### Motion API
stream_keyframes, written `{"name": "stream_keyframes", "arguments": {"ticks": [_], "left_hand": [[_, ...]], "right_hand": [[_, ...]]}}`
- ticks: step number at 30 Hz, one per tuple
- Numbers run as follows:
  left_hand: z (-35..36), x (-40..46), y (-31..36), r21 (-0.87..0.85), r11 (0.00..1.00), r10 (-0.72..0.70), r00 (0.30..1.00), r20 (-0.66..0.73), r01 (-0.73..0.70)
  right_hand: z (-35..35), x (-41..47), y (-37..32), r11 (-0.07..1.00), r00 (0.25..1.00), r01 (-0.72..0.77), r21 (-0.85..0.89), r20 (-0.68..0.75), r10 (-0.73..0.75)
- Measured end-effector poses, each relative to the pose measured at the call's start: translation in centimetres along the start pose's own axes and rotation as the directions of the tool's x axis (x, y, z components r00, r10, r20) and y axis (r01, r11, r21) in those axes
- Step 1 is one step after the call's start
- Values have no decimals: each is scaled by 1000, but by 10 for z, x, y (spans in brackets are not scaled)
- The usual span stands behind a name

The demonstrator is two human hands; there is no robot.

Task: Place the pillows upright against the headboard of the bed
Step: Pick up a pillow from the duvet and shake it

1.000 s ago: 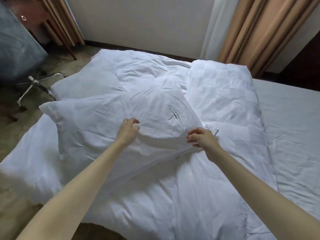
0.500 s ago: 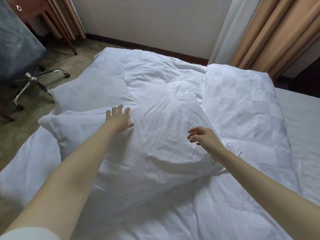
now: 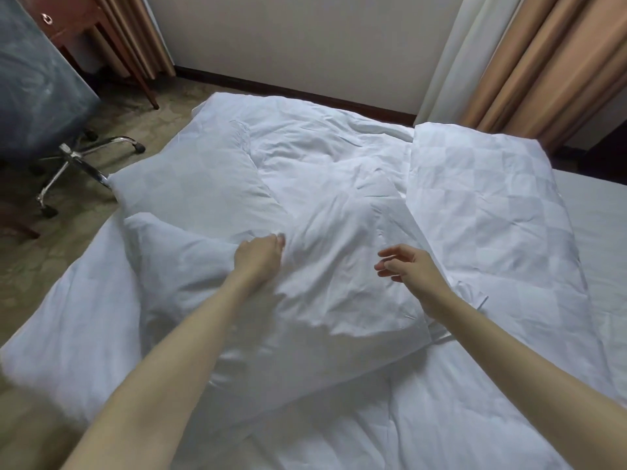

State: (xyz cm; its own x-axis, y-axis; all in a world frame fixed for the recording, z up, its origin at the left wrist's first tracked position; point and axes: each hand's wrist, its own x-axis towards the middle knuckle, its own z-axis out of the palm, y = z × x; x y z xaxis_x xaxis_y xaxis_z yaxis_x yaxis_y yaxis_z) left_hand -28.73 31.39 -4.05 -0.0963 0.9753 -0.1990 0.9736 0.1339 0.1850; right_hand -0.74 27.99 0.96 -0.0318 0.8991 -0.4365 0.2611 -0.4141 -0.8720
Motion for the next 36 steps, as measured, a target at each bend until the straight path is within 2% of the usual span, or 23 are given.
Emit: {"name": "stream_keyframes", "arguments": {"ticks": [3,8,12,14,16,19,22,24,26,28,32,34,36], "left_hand": [[2,-48,27,-13,999,-31,999,-37,30],[-3,-134,68,-64,997,40,996,-82,-45],[-5,-195,87,-97,989,99,991,-84,-107],[-4,-218,93,-77,981,174,982,-77,-179],[-4,-240,95,-35,966,255,967,-9,-255],[-5,-267,95,-49,940,340,926,163,-336],[-8,-285,95,-97,939,342,871,352,-330],[-10,-292,95,-149,937,350,847,400,-317],[-15,-297,96,-199,929,368,849,379,-313],[-22,-300,95,-269,917,369,880,298,-294],[-29,-285,97,-458,851,288,958,-4,-258],[-22,-268,97,-432,870,211,971,-109,-237],[-6,-247,94,-367,909,184,980,-71,-197]], "right_hand": [[-9,-15,1,998,997,-21,66,-69,25],[-17,-50,9,991,976,-17,130,-212,44],[-13,-81,12,965,962,-127,231,-209,176],[-10,-92,11,933,952,-186,307,-177,248],[-5,-105,13,910,943,-226,346,-157,294],[5,-117,17,923,939,-226,311,-184,292],[17,-122,25,950,932,-201,238,-252,261],[24,-124,38,970,917,-191,152,-326,231],[27,-130,55,972,893,-205,112,-386,233],[24,-137,76,970,890,-205,128,-388,239],[9,-154,108,968,903,-230,102,-348,251],[1,-163,123,970,912,-210,125,-332,240],[-4,-171,137,965,910,-209,160,-329,252]]}}
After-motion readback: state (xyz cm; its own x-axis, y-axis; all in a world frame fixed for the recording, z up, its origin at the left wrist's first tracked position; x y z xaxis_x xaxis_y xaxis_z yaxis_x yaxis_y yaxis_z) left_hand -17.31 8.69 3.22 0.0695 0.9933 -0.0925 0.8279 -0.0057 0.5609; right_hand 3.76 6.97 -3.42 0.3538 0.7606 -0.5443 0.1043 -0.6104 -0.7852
